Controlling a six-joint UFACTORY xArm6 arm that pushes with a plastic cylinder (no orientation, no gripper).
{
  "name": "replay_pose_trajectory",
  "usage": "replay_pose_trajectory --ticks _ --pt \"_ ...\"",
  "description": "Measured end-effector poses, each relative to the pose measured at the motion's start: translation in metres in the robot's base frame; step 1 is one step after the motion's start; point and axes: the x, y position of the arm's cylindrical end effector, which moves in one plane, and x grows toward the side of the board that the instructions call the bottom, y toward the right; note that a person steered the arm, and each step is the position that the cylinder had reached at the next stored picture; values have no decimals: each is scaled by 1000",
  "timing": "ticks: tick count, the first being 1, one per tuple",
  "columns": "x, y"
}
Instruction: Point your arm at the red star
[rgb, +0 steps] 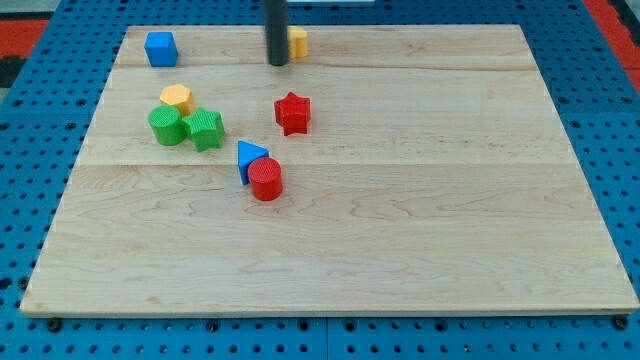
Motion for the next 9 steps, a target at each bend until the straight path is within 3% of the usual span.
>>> replay_pose_trajectory --ticks 1,2,3,4,5,9 --pt "-38 2" --pt "-49 48" --pt "-38 42" --pt "-13 -22" --pt "-11 -45" --pt "-11 -46"
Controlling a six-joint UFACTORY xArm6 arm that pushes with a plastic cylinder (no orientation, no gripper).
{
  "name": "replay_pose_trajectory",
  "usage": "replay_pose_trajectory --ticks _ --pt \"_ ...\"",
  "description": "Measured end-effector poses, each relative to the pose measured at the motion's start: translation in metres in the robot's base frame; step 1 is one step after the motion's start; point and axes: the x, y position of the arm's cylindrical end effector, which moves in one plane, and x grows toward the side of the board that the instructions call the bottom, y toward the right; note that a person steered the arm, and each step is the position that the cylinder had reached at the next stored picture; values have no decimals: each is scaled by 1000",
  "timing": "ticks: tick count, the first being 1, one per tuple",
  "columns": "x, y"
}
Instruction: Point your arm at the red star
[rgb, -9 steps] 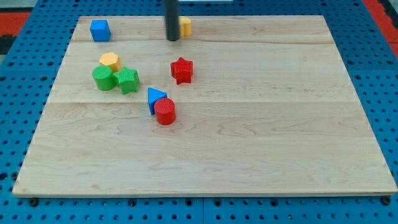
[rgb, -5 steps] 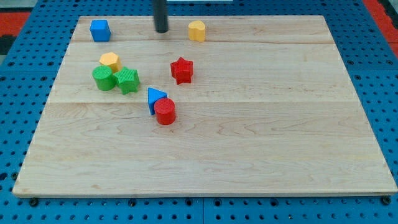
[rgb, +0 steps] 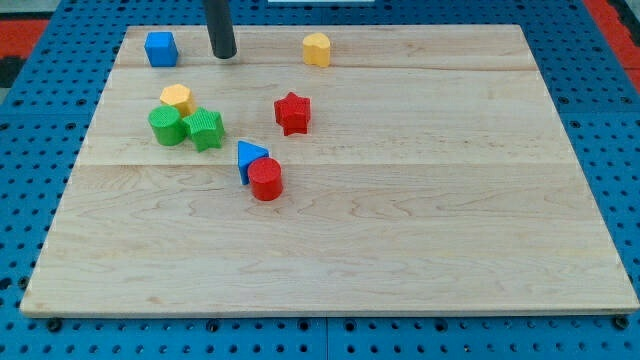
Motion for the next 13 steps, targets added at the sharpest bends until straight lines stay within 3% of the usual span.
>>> replay_pose_trajectory --ticks 4,7,10,13 --pt "-1 -2" --pt "71 -3" --pt "104 24" --pt "110 29"
